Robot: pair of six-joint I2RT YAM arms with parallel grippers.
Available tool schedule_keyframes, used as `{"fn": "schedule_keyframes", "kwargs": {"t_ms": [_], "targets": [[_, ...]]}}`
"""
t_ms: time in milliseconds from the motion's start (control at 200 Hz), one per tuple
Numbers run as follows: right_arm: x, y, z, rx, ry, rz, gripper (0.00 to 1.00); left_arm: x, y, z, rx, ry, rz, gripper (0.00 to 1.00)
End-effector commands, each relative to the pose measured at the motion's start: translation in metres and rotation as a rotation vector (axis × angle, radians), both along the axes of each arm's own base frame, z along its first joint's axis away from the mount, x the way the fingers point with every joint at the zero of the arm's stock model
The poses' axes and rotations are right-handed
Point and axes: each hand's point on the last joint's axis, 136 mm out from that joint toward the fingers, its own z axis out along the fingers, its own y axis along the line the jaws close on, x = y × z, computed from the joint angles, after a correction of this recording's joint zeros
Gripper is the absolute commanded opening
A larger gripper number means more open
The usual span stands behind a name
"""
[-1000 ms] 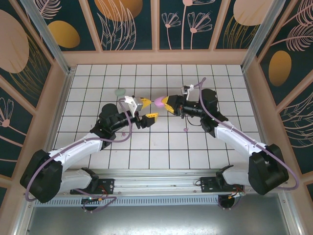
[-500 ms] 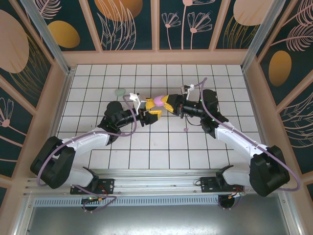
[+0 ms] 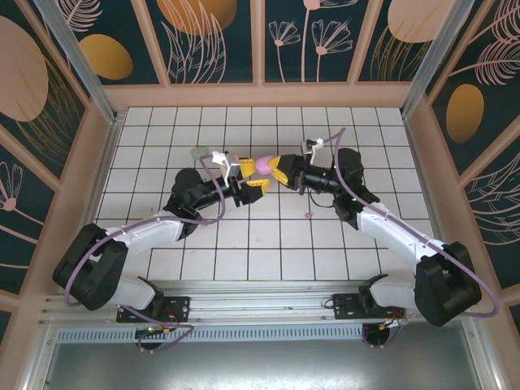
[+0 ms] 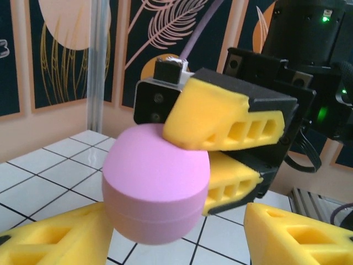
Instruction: Insert the wireless bluetooth earbuds into the charging case
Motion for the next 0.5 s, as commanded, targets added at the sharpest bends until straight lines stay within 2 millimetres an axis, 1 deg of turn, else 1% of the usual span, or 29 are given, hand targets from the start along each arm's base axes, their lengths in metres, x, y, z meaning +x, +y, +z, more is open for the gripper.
{"fn": "schedule_keyframes", "kwargs": {"t_ms": [0,115,305,405,495], "targets": [[-0.0057,0.0008,0.0113,0.024,-0.036,0.008,0.2,0.0048,0.0063,0.022,-0.055,-0.061,0.052,0.64],[-0.0058,0.0014,0.0112,0.026,-0.035,0.007,0.2,0.007,0.0085,0.021,-0.055,-0.061,0.073,0.63],[-0.0058,0.004,0.0137,0.03,-0.039,0.011,0.2,0.0048,0.0079,0.0208,-0.052,-0.068,0.062,0.55],[-0.0069,0.0069,0.0127,0.034,-0.034,0.019,0.2,0.0039,0.0063,0.0222,-0.051,-0.073,0.051,0.49],[-0.008,0.01,0.0132,0.036,-0.034,0.028,0.2,0.0035,0.0059,0.0225,-0.052,-0.074,0.047,0.41]]}}
